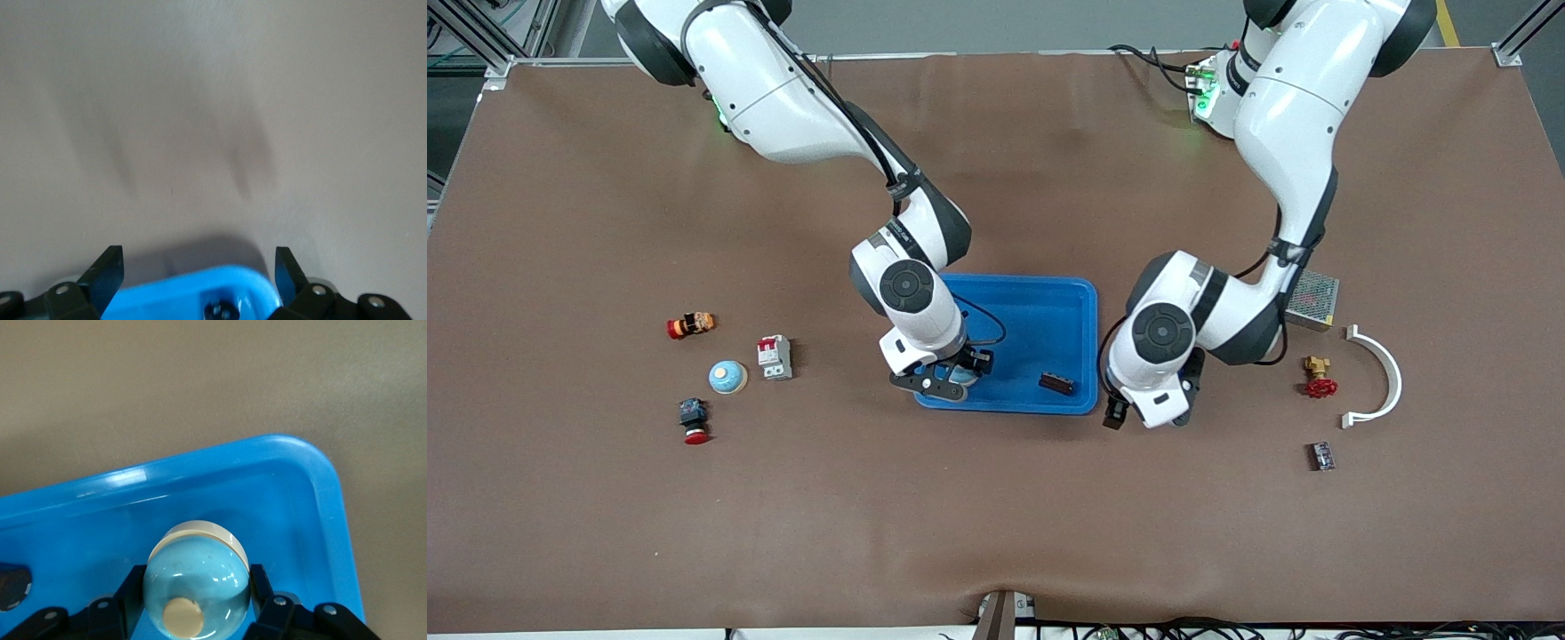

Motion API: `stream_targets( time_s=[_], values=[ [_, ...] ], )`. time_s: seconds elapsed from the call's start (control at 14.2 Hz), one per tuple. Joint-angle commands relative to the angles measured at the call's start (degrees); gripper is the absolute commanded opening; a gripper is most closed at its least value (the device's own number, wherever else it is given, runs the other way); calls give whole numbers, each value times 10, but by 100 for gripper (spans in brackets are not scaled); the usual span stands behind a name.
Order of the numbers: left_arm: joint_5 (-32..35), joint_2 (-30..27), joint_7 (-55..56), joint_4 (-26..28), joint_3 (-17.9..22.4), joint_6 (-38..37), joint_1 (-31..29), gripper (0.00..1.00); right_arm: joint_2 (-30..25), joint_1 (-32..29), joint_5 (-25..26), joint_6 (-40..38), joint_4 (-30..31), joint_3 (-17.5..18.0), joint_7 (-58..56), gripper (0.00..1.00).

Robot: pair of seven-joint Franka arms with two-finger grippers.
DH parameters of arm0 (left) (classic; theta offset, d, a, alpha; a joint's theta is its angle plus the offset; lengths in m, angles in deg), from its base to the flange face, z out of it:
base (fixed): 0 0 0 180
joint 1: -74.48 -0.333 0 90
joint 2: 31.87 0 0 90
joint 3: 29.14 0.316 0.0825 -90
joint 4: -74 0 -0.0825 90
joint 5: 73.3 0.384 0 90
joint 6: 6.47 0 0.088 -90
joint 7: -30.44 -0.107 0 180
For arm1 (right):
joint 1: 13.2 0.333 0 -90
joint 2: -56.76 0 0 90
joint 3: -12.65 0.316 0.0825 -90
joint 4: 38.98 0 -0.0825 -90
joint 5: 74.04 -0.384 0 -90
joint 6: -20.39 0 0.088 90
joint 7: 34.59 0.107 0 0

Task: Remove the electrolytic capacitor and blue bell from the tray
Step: 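Lift the bell with the right gripper while the left gripper releases capacitor, then place the bell near the breaker while the left gripper lowers over capacitor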

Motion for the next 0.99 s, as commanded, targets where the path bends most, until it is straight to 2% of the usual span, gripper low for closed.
stream_targets(
  time_s=[0.0, 0.35, 0.64, 0.92],
  values=[
    [10, -11, 41, 9, -11, -7, 9, 100, -23, -7, 5, -34, 0, 0, -6, 46],
    [10, -5, 49, 7, -11, -7, 39, 100, -76, -32, 4, -92, 13, 0, -100, 46],
    [11, 3, 60, 4, -11, -6, 51, 100, -134, -84, -2, -95, 67, 1, -220, 46],
    [13, 17, 58, -5, -10, -1, 51, 100, -162, -115, -2, -95, 107, 2, -288, 46]
  ],
)
